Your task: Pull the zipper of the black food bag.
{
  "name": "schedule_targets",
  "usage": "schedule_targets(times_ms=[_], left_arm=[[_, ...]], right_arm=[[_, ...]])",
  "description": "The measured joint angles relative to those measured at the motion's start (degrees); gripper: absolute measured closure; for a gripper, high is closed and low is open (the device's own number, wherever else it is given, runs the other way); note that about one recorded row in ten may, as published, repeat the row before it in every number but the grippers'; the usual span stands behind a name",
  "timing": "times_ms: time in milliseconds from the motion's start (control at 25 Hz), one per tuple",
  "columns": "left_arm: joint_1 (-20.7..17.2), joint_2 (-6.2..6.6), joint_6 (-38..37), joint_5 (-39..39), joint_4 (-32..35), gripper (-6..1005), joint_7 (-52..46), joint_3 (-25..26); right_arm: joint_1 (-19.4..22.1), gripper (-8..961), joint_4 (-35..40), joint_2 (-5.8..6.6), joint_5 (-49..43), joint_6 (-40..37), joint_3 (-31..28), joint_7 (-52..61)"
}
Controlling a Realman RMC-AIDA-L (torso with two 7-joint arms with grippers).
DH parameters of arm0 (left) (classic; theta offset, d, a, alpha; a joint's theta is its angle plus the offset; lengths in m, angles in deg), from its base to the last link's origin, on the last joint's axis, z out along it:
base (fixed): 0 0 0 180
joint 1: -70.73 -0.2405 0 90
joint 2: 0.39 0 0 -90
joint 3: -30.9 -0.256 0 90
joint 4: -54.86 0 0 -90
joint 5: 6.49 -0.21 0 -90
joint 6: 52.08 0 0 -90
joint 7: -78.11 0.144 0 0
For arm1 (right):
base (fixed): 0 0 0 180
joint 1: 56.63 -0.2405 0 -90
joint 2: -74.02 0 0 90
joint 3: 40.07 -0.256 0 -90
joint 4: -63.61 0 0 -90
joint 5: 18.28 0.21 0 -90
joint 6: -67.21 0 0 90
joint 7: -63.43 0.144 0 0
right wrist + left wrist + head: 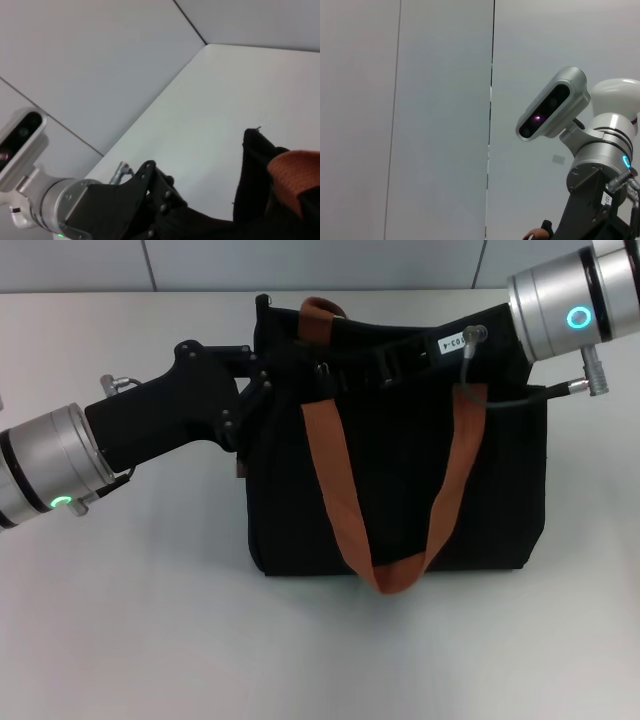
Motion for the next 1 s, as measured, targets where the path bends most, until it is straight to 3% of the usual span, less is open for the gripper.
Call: schedule_targets(times_ms=[240, 480, 640, 880, 1000], left_arm=[[-0.16, 0.13, 0.1, 0.0, 0.27, 891, -0.4, 0.4], [-0.18, 0.29, 0.6, -0.01, 0.54, 885, -0.41, 2.51], [-0.41, 0.46, 0.7, -0.02, 1.18, 881, -0.4, 3.68], [-0.6, 0.55, 0.74, -0.05, 1.22, 875, -0.1, 4.29], [-0.62, 0.52, 0.76, -0.08, 1.24, 872, 0.1, 4.33]], right_arm=[[2.8, 953, 7.0, -0.69, -3.08, -0.05, 0.06, 4.15], [10.44, 952, 21.28, -1.41, -6.11, -2.22, 0.1, 11.07], [13.96, 952, 26.76, -1.43, -6.98, -3.26, -0.38, 13.17], [18.73, 951, 30.85, -1.51, -6.12, -6.11, -6.6, 12.58], [19.22, 951, 30.27, -1.48, -3.45, -7.07, -7.86, 10.72]])
